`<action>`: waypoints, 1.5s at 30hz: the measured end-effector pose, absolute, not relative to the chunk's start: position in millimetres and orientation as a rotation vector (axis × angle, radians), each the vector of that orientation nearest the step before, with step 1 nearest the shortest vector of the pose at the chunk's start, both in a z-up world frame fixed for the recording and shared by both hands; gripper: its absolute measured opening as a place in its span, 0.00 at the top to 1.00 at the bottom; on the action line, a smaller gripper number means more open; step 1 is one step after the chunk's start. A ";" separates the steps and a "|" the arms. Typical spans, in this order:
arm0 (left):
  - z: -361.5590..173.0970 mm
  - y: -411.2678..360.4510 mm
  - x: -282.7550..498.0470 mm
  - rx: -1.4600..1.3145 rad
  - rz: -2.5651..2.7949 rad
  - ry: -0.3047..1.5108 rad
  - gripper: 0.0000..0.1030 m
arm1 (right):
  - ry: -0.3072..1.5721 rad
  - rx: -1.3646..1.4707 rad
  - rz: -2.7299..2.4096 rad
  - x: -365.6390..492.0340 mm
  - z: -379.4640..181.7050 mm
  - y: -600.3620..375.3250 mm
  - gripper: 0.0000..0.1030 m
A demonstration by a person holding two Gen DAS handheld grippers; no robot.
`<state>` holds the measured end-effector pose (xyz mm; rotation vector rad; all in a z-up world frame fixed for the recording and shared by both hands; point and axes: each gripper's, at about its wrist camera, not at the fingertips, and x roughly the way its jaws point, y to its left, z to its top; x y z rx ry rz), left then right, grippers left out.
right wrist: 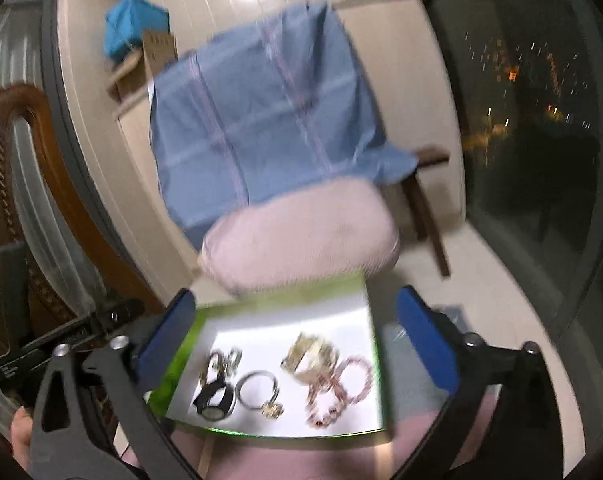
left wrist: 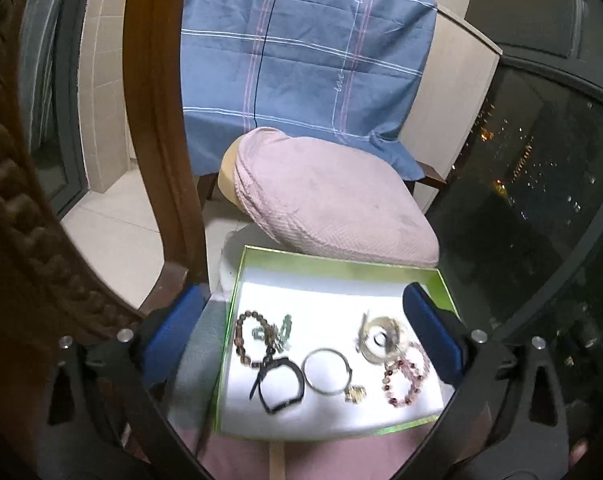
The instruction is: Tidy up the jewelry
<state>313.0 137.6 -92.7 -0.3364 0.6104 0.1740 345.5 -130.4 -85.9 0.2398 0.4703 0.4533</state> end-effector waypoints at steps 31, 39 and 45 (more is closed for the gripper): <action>-84.8 53.2 147.9 -0.055 0.328 0.681 0.04 | 0.664 -0.063 0.422 206.5 -91.9 -131.3 0.03; -92.1 63.0 154.8 -0.092 0.303 0.735 0.04 | 0.664 -0.072 0.453 208.5 -91.6 -116.2 0.03; -88.1 66.6 155.9 -0.149 0.259 0.736 0.04 | 0.672 -0.081 0.470 209.3 -92.1 -105.4 0.03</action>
